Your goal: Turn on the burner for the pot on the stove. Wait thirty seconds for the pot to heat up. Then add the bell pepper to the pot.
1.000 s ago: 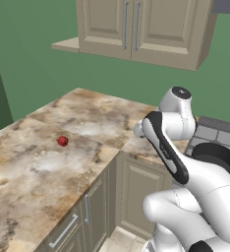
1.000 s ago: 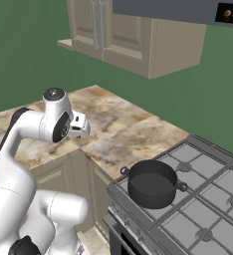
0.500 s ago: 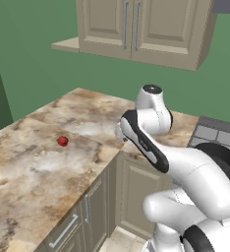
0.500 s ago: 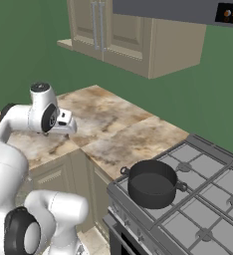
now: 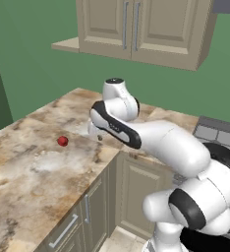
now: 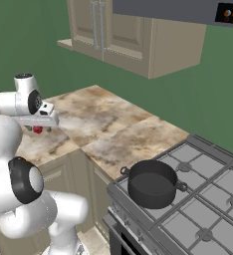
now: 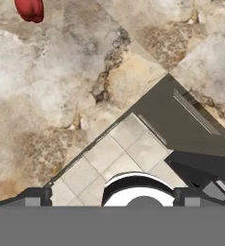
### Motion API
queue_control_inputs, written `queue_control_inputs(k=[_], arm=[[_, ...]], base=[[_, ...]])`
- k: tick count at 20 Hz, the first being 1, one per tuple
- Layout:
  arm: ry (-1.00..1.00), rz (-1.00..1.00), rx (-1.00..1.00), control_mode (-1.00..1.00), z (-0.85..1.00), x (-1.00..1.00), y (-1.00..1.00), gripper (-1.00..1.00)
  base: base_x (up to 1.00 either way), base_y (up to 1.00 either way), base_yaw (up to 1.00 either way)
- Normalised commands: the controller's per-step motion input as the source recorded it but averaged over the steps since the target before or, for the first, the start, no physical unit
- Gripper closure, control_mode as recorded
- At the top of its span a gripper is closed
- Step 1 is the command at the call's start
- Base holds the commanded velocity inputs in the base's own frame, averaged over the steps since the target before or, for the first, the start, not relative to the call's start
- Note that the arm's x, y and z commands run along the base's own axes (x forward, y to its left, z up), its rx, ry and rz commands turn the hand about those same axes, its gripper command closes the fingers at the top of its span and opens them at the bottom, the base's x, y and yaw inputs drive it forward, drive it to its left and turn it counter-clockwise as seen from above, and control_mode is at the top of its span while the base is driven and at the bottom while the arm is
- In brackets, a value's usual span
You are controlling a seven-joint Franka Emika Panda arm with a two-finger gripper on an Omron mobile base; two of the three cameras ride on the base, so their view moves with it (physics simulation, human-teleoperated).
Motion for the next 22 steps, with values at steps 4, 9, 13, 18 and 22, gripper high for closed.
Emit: queue_control_inputs(k=[4,9,13,18,22], arm=[[0.08,-0.02,0.0,-1.0,0.0,0.35,0.23,-1.0],[0.02,-0.05,0.01,-1.0,-0.15,0.57,0.32,-1.0],[-0.08,-0.01,0.21,-1.0,-0.31,0.44,0.23,-1.0],[-0.17,-0.02,0.23,-1.0,-0.08,0.34,0.17,-1.0],[-0.03,0.0,0.08,-1.0,0.04,0.09,0.16,-1.0]], base=[[0.0,0.0,0.0],[0.0,0.0,0.0],[0.0,0.0,0.0],[0.0,0.0,0.0],[0.0,0.0,0.0]])
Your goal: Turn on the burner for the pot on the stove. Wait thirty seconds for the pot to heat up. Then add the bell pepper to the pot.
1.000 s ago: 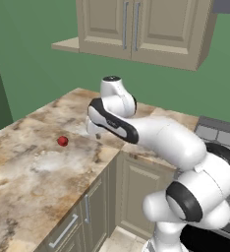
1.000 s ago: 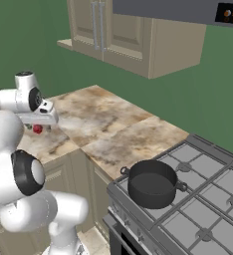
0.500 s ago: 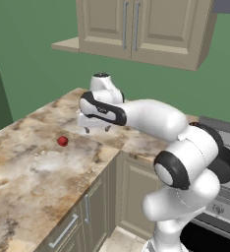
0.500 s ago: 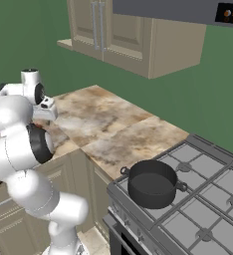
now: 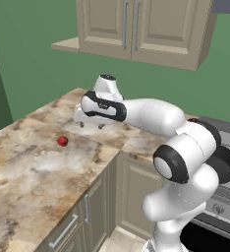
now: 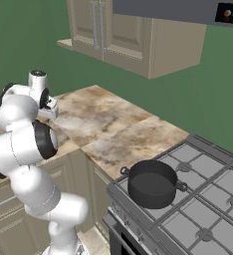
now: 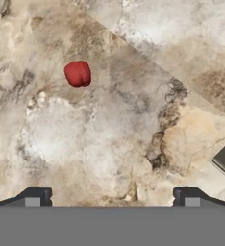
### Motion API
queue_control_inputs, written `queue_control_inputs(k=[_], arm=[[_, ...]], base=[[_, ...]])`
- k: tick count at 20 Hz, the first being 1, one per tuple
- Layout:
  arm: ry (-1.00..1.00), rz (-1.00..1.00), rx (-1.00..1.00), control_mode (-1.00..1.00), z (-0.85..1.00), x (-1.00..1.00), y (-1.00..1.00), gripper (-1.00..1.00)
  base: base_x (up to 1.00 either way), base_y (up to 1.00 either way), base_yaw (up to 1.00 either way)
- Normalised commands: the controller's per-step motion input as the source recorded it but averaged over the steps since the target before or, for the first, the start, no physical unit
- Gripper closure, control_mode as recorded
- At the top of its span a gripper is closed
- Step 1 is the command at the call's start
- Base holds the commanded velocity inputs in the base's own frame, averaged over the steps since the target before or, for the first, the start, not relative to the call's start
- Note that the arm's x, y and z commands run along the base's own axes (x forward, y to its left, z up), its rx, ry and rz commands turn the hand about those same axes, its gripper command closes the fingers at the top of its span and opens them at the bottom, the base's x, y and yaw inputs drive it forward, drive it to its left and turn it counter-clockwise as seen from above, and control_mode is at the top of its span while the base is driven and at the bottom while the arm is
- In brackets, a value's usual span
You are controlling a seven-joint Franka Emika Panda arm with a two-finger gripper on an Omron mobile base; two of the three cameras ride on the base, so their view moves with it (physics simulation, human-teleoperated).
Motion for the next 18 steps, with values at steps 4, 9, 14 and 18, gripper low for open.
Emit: queue_control_inputs(k=[4,9,14,18], arm=[[0.19,0.02,-0.12,-1.0,0.0,0.04,0.18,-1.0],[0.23,0.0,-0.17,-1.0,0.0,0.26,0.28,-1.0],[0.1,0.0,-0.06,-1.0,-0.21,0.25,0.34,-1.0],[0.0,0.0,0.0,-1.0,-0.31,0.2,0.34,-1.0]], base=[[0.0,0.0,0.0],[0.0,0.0,0.0],[0.0,0.0,0.0],[0.0,0.0,0.0]])
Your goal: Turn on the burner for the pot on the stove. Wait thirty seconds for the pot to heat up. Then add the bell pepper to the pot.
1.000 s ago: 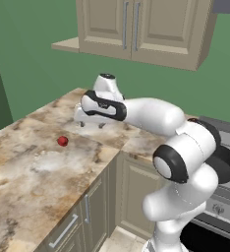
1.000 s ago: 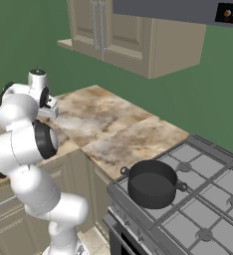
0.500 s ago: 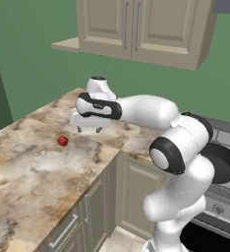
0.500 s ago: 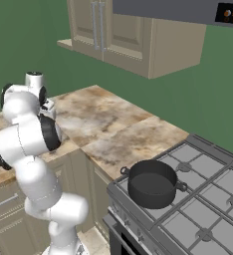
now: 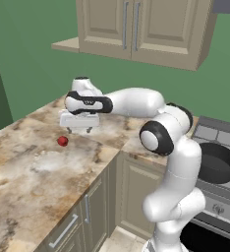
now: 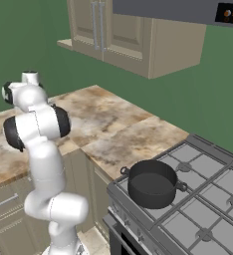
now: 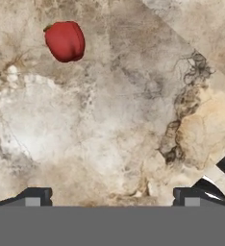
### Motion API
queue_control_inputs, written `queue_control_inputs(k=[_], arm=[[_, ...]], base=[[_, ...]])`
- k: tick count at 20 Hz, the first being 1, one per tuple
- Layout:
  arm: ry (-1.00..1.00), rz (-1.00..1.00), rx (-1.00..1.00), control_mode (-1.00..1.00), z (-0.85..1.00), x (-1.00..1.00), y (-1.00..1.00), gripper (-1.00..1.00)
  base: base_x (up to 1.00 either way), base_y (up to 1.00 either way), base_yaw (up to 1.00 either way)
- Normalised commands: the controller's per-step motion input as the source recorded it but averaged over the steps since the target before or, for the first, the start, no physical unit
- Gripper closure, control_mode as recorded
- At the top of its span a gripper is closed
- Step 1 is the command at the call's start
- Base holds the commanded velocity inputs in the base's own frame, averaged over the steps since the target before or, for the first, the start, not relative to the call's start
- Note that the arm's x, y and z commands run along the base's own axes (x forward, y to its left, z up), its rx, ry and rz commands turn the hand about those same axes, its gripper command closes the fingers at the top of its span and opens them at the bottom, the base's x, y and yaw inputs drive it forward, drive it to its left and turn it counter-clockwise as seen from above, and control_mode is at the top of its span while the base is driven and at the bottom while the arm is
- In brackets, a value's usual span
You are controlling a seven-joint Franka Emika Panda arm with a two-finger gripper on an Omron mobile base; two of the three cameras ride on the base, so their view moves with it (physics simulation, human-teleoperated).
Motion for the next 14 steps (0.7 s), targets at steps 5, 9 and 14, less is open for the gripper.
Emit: queue_control_inputs(k=[5,9,14], arm=[[0.0,0.0,0.0,-1.0,-0.33,0.31,0.29,-1.0],[0.0,0.0,0.0,-1.0,-0.29,0.32,0.23,-1.0],[0.0,0.0,0.0,-1.0,-0.15,0.31,0.14,-1.0]], base=[[0.0,0.0,0.0],[0.0,0.0,0.0],[0.0,0.0,0.0]])
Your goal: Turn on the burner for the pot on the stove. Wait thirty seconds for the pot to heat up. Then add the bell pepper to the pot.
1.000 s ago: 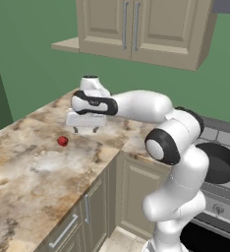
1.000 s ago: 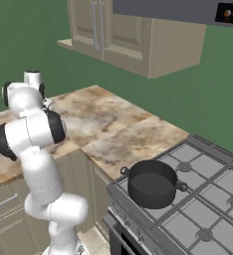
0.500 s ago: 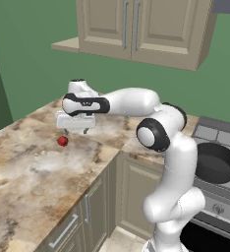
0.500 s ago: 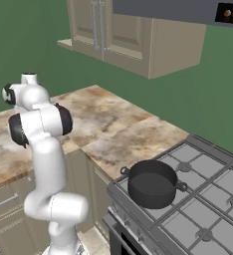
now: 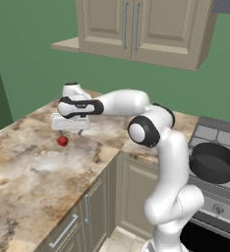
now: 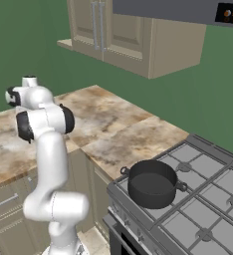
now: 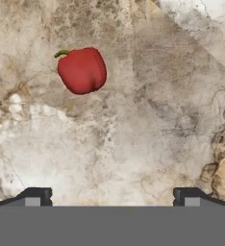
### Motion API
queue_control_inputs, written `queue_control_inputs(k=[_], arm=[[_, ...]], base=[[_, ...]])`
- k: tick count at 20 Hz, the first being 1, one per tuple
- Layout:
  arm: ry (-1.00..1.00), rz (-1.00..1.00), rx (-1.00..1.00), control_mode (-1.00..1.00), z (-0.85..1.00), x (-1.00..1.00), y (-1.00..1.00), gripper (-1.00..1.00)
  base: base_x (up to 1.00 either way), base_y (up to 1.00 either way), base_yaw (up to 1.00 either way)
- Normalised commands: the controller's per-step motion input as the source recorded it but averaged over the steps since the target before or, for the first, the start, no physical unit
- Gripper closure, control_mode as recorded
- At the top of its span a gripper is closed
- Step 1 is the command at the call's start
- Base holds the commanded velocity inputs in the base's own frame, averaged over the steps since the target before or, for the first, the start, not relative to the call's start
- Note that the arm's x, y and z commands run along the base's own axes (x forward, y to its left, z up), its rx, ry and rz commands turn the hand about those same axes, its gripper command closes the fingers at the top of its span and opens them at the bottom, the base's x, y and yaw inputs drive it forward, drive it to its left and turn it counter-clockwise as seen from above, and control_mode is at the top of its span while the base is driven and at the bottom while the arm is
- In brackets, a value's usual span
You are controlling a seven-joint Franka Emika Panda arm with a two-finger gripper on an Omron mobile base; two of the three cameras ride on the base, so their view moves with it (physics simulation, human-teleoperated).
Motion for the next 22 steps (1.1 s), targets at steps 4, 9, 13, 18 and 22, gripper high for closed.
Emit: queue_control_inputs(k=[4,9,13,18,22], arm=[[0.0,0.0,0.0,-1.0,-0.2,0.32,0.02,-1.0],[0.0,0.01,0.0,-1.0,-0.32,0.4,0.04,-1.0],[-0.01,0.02,0.0,-1.0,-0.3,0.26,0.08,-1.0],[-0.02,0.02,0.0,-1.0,-0.17,0.16,0.12,-1.0],[0.0,0.01,0.0,-1.0,-0.08,0.19,0.12,-1.0]], base=[[0.0,0.0,0.0],[0.0,0.0,0.0],[0.0,0.0,0.0],[0.0,0.0,0.0],[0.0,0.0,0.0]])
